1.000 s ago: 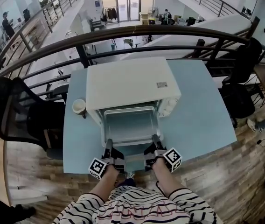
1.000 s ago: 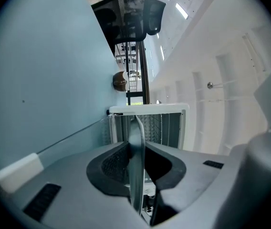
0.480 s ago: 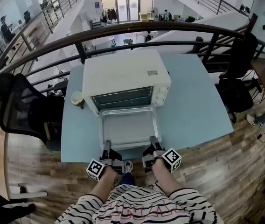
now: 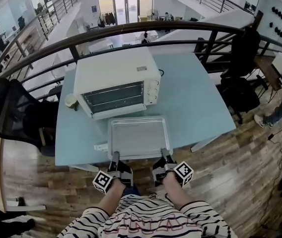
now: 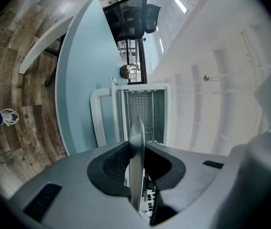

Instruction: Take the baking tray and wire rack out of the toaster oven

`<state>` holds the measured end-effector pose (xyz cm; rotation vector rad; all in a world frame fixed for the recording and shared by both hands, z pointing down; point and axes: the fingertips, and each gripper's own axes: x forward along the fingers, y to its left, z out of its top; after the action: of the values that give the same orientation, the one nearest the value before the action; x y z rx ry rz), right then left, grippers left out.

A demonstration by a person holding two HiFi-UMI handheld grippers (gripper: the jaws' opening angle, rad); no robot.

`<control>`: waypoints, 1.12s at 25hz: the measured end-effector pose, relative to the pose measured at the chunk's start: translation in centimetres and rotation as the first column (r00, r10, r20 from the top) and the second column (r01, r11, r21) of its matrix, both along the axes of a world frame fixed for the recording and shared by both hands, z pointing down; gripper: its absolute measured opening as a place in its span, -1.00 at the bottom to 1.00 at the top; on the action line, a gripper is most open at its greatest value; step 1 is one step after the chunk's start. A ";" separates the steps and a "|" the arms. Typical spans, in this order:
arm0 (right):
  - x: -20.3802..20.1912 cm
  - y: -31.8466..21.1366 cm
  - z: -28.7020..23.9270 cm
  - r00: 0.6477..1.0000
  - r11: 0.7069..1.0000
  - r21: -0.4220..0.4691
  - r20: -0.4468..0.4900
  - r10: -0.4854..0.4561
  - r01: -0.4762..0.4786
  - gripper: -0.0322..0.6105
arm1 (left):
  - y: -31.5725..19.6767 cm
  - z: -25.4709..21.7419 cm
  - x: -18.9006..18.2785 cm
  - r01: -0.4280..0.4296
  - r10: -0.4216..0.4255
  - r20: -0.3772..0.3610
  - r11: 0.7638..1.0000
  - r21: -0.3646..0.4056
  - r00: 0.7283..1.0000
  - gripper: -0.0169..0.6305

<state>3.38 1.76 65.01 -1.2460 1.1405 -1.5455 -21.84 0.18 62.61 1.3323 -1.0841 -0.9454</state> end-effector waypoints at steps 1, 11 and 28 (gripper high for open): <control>0.9 0.6 -0.1 1.000 1.000 0.006 -0.007 0.012 -0.012 -0.68 | 0.3 0.1 0.9 -0.014 0.014 -0.002 1.000 0.001 1.000 -0.69; 10.2 6.5 -0.7 0.987 0.987 0.019 -0.028 0.161 -0.160 -0.68 | 3.0 -0.1 10.3 -0.162 0.162 0.002 0.987 -0.002 0.987 -0.69; 22.6 3.3 1.0 0.944 0.945 -0.016 -0.064 0.325 -0.326 -0.68 | -4.5 1.9 24.1 -0.349 0.349 -0.026 0.937 -0.019 0.937 -0.69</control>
<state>25.97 5.04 66.02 -1.4276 0.8980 -1.2853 2.25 -4.29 64.47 1.4335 -0.8023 -0.6785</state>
